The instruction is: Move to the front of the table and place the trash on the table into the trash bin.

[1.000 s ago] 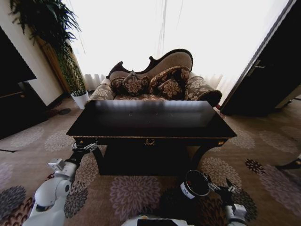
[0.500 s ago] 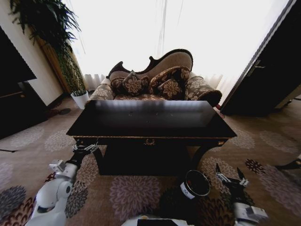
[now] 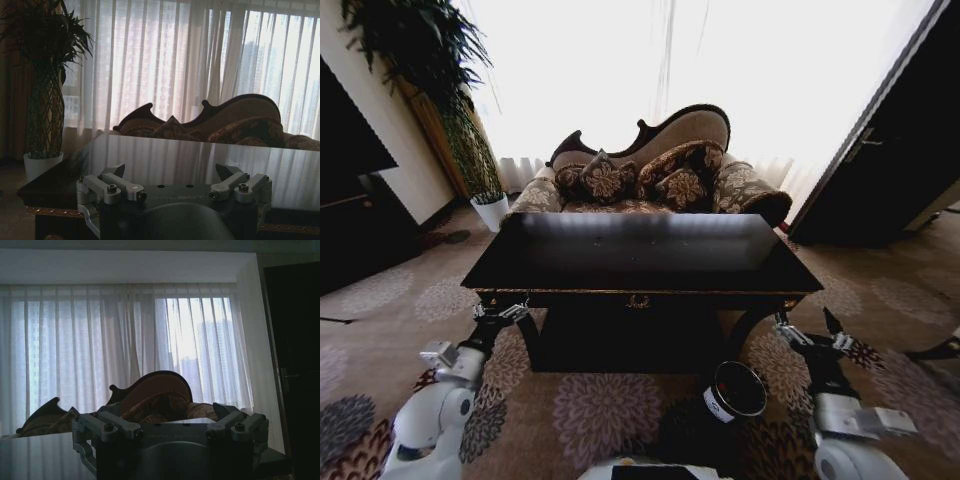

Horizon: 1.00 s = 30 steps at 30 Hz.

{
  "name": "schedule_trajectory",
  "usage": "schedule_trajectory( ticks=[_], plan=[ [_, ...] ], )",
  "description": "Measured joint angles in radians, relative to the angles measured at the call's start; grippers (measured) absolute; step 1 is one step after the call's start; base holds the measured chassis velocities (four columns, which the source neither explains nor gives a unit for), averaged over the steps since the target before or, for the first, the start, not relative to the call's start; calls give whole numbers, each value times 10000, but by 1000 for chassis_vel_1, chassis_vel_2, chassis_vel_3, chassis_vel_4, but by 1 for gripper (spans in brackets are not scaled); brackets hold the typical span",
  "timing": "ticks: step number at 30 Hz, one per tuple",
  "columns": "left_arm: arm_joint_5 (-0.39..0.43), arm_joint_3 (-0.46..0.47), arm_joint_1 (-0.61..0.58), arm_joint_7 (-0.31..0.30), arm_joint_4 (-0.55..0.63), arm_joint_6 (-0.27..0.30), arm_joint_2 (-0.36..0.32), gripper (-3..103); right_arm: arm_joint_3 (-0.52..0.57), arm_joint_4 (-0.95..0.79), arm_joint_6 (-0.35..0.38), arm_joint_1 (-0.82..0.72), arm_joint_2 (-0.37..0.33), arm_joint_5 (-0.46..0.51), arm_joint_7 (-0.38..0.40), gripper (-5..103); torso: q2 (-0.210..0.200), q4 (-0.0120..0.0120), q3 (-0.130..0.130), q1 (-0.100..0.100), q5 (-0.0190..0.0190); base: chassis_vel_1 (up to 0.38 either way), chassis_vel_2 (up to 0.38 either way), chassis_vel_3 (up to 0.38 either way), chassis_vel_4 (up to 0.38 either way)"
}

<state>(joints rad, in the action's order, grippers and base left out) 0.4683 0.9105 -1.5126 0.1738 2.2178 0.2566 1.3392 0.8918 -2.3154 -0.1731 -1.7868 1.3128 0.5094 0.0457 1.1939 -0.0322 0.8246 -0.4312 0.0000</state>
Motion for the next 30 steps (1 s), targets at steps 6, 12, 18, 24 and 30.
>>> schedule_trajectory(
  ticks=[6, 12, 18, 24, 30],
  plan=[
    [32, 312, -156, -99, 523, 36, 31, 100, 42, -187, 98, 276, -354, 157, -25, 100, 0, -1, -1, 1, 0, 0, 0, 0, 0],
    [-7, 327, -440, -24, 1136, 28, 317, 100, 83, -132, 0, 388, -548, 20, -472, 100, 0, -1, 0, 0, 0, 0, 0, 0, 0],
    [-163, 386, -615, 174, 1212, -128, 435, 100, -132, 37, -232, 379, -522, -289, -927, 100, 0, -2, -1, 1, -1, 0, 0, 0, 0],
    [-168, 473, -622, 271, 1161, -159, 407, 100, -172, 79, -350, 351, -570, -334, -1208, 100, 0, -2, 0, 0, -2, 0, 0, 0, 0],
    [-260, 434, -629, 441, 1061, -194, 431, 100, -137, 101, -381, 316, -579, -337, -1324, 100, 0, -2, 0, 0, -2, 0, 0, 0, 0]
  ],
)
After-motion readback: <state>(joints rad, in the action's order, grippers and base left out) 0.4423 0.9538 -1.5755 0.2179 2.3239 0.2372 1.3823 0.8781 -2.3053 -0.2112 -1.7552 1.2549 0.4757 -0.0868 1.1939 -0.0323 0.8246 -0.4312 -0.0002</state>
